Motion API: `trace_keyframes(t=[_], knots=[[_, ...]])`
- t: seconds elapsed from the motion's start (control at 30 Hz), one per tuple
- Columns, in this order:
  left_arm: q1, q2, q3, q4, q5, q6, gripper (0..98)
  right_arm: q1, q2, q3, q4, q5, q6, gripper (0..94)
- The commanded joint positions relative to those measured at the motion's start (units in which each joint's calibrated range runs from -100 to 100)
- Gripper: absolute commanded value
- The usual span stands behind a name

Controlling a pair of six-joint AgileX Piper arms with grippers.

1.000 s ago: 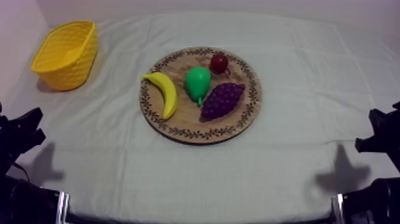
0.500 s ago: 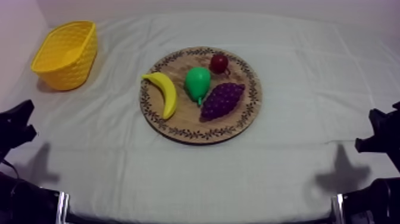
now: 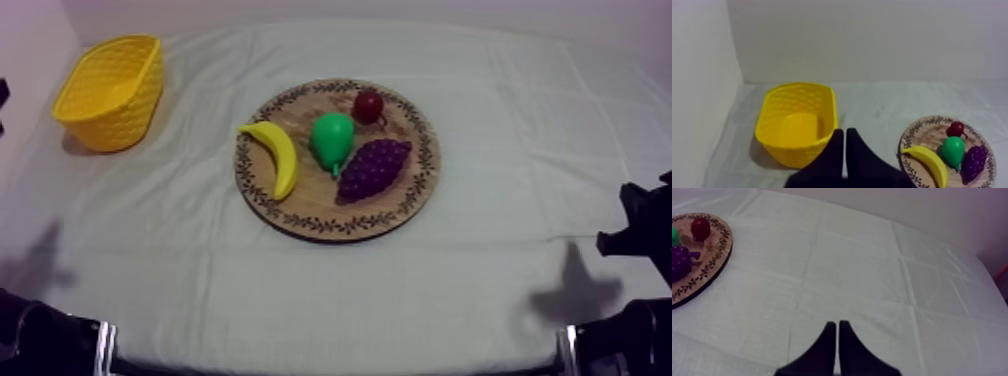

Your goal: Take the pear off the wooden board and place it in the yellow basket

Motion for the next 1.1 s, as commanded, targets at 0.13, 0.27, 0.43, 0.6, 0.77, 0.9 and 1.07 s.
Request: trace_keyframes(t=[0.13, 0.27, 0.43, 0.6, 0.77, 0.9, 1.07], knots=[[3.2, 24.6, -23.0, -4.63, 4.6, 2.7, 0.0, 0.0, 0.0, 0.0, 0.0, 0.0, 0.0, 0.3], [5.8, 35.1, -33.2, -6.74, 8.4, 4.2, 0.0, 0.0, 0.0, 0.0, 0.0, 0.0, 0.0, 0.3], [9.4, 45.7, -41.6, -8.52, 11.8, 6.7, 0.0, 0.0, 0.0, 0.0, 0.0, 0.0, 0.0, 0.3], [12.8, 54.0, -45.4, -9.42, 13.3, 9.9, 0.1, 0.0, 0.0, 0.0, 0.0, 0.0, 0.0, 0.3], [16.9, 60.9, -48.3, -9.98, 15.4, 13.4, 0.3, 0.0, 0.0, 0.0, 0.0, 0.0, 0.0, 0.3], [20.5, 66.3, -51.1, -10.04, 17.8, 16.0, 0.4, 0.0, 0.0, 0.0, 0.0, 0.0, 0.0, 0.3], [24.3, 73.1, -53.3, -9.52, 19.0, 18.5, 0.6, 0.0, 0.0, 0.0, 0.0, 0.0, 0.0, 0.3]])
